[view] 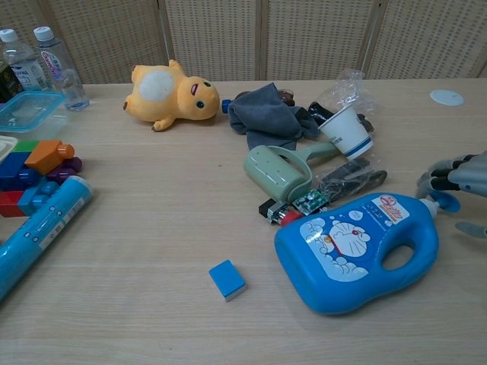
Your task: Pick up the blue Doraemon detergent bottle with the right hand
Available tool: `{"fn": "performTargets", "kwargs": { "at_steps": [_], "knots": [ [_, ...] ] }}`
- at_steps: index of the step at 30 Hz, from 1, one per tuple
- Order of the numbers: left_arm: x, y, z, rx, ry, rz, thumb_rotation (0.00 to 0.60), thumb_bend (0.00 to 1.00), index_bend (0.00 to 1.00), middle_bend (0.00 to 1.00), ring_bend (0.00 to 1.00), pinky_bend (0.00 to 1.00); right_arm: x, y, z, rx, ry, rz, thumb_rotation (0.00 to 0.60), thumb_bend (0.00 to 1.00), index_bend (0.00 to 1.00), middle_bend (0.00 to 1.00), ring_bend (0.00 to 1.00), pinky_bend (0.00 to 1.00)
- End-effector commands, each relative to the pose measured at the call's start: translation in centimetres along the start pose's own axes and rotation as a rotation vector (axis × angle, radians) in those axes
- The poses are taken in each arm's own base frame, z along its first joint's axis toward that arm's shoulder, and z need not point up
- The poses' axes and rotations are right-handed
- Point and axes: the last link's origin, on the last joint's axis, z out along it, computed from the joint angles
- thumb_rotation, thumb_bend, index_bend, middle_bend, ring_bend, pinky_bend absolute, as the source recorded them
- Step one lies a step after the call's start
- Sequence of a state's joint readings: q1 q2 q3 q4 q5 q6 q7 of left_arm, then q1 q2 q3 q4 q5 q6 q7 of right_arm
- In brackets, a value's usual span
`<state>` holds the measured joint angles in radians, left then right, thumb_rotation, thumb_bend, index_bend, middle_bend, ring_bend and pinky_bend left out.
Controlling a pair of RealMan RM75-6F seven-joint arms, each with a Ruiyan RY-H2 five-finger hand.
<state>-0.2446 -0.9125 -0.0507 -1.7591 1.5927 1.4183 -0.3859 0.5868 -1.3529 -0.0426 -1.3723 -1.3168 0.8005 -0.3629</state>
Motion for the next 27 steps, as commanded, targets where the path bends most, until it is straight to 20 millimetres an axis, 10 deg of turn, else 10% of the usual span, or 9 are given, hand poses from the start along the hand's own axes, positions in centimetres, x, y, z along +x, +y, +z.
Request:
{"fn": "performTargets", "kwargs": {
  "at_steps": [1,9,27],
  "knots": [
    [0.0,0.0,0.0,-0.002,-0.001,-0.003,0.566,0.30,0.00,0.00,0.00,0.00,-0.2,-0.1,0.0,0.005,-0.003,0.002,0.580,0.48,0.23,0.19,0.00,0.00],
    [0.2,0.0,0.0,-0.006,0.002,-0.011,0.566,0.30,0.00,0.00,0.00,0.00,-0.3,-0.5,0.4,0.014,-0.005,0.013,0.600,0.48,0.28,0.21,0.03,0.06],
    [0.2,-0.1,-0.1,-0.007,0.000,-0.039,0.565,0.30,0.00,0.00,0.00,0.00,0.8,-0.8,0.8,0.016,0.012,0.057,0.600,0.56,0.63,0.62,0.47,0.49]
  ]
}}
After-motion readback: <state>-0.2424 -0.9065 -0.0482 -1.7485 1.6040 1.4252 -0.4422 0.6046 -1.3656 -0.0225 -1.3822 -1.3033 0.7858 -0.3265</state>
